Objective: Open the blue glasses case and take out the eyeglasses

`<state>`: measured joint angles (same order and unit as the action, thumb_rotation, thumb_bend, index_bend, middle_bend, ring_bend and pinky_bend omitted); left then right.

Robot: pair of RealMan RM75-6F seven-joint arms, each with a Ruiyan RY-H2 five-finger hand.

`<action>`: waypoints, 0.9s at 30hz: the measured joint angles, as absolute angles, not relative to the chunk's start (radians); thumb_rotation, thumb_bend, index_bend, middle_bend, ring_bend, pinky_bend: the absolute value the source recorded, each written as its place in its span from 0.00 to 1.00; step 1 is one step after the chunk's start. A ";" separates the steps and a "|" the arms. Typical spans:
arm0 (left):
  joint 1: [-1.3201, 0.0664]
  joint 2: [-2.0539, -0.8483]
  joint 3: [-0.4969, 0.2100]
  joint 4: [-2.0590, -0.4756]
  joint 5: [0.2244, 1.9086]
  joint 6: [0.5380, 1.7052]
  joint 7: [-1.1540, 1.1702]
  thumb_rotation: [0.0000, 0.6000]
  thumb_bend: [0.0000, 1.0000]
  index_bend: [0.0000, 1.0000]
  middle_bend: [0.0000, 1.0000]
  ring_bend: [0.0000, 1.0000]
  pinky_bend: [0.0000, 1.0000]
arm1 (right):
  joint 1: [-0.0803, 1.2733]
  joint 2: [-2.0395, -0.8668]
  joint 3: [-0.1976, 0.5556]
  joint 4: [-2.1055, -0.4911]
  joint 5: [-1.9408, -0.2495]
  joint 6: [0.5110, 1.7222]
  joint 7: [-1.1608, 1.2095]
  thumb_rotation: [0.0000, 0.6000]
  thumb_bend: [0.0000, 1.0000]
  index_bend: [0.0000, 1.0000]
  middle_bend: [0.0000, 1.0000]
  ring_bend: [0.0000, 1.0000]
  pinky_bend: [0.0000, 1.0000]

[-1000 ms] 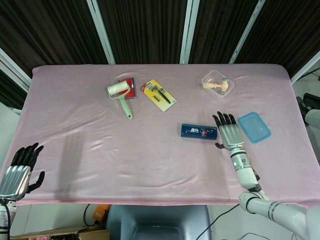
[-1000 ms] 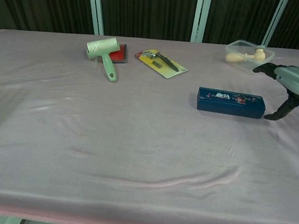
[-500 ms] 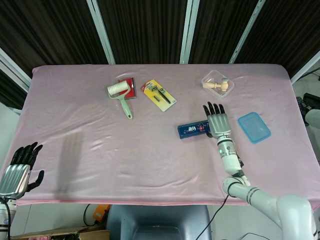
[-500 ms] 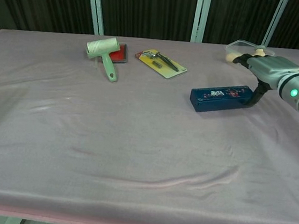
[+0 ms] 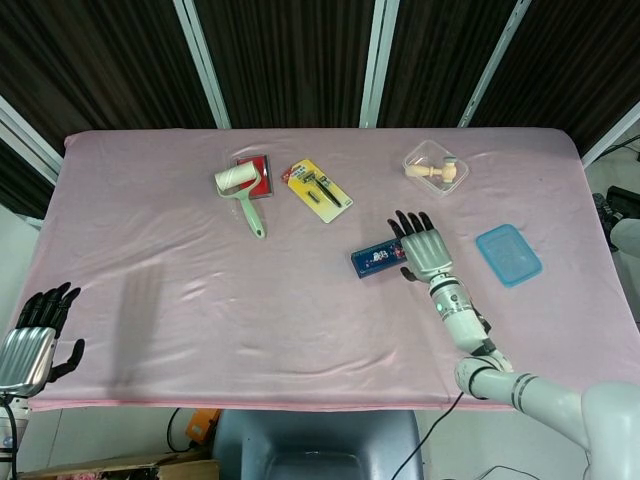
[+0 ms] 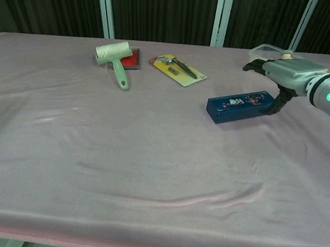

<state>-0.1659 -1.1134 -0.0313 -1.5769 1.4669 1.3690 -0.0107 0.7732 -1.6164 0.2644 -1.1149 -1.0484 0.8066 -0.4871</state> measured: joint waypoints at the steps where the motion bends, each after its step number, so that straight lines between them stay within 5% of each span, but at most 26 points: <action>1: -0.166 -1.114 -0.031 -1.577 1.467 1.368 -0.007 1.00 0.42 0.00 0.00 0.00 0.03 | 0.779 -1.613 0.262 -1.120 -1.058 0.806 -0.492 1.00 0.48 0.37 0.00 0.00 0.00; 27: -0.167 -1.122 -0.025 -1.574 1.472 1.367 0.006 1.00 0.42 0.00 0.00 0.00 0.03 | 0.868 -1.650 0.210 -1.037 -0.983 0.754 -0.555 1.00 0.49 0.40 0.00 0.00 0.00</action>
<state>-0.1674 -1.1216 -0.0253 -1.5741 1.4722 1.3674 0.0063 0.8678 -1.6503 0.2097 -1.0365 -0.9828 0.7545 -0.5549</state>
